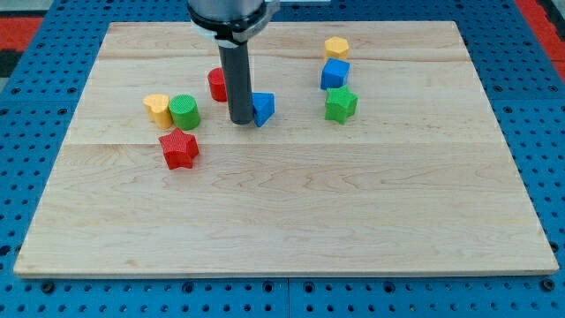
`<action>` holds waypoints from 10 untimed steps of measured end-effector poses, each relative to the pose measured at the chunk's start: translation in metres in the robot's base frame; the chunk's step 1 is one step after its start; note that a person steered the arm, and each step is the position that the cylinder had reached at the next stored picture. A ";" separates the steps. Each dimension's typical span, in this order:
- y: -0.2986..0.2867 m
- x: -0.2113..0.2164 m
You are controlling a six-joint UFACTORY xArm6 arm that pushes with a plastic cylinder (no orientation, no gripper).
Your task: Slide the blue triangle towards the top center
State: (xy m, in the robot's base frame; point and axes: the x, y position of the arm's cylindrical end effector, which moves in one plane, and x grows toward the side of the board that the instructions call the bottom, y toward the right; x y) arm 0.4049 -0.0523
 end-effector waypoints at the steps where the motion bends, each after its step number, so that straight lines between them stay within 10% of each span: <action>1: 0.020 0.022; 10: 0.000 -0.061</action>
State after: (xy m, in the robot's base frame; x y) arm 0.3436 -0.0527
